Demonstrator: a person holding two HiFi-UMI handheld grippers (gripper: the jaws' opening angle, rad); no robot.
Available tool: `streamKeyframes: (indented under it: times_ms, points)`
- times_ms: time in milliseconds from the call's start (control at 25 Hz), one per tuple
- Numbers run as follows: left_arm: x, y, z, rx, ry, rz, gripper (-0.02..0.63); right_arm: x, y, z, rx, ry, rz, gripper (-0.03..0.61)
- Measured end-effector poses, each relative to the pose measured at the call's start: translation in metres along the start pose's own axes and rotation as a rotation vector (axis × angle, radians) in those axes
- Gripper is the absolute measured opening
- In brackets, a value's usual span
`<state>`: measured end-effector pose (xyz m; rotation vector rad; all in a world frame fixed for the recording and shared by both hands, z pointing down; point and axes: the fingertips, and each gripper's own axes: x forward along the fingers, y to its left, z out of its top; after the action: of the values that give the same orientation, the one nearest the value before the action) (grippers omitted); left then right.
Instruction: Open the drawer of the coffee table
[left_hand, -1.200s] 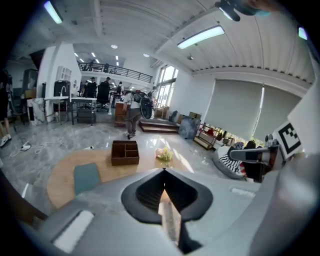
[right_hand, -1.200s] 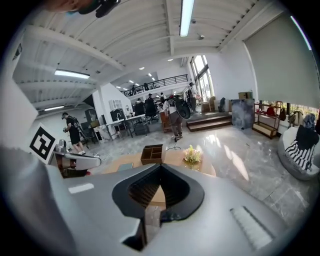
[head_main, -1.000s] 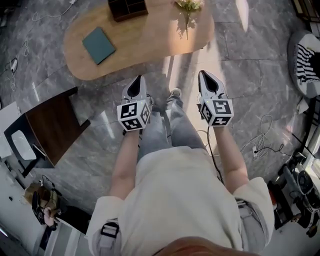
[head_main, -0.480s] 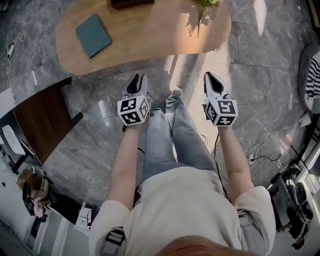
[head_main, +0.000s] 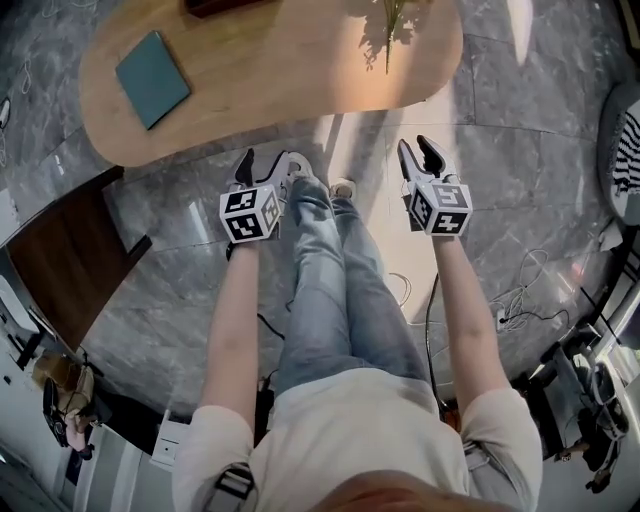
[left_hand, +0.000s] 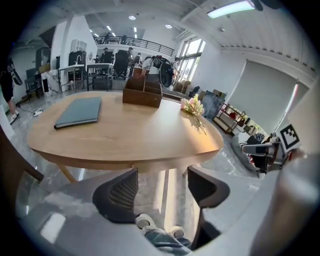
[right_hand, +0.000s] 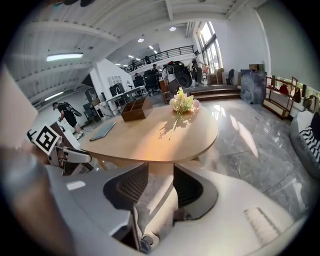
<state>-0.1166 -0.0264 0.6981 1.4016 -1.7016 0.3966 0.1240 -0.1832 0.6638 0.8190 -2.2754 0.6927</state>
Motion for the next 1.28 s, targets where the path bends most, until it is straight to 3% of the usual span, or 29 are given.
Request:
streamKeyframes:
  times_ms: [280,640,800,880,1040,1280]
  points:
    - [0.055,0.017,-0.015,0.044,-0.005,0.002,0.413,0.054,-0.033,-0.02,-0.114,0.059,-0.011,0.232]
    - [0.104,0.026,-0.023,0.105,0.018,0.029,0.489,0.108,-0.071,-0.037,-0.198,0.147,-0.045,0.304]
    - [0.116,0.029,-0.016,0.082,-0.003,0.054,0.491,0.114,-0.08,-0.042,-0.241,0.166,-0.065,0.275]
    - [0.12,0.031,-0.011,0.056,-0.014,0.066,0.491,0.116,-0.082,-0.05,-0.249,0.197,-0.056,0.318]
    - [0.121,0.032,-0.008,0.017,-0.03,0.077,0.491,0.124,-0.094,-0.049,-0.243,0.195,-0.075,0.342]
    - [0.121,0.034,-0.006,0.032,-0.029,0.104,0.489,0.135,-0.092,-0.039,-0.222,0.166,-0.06,0.316]
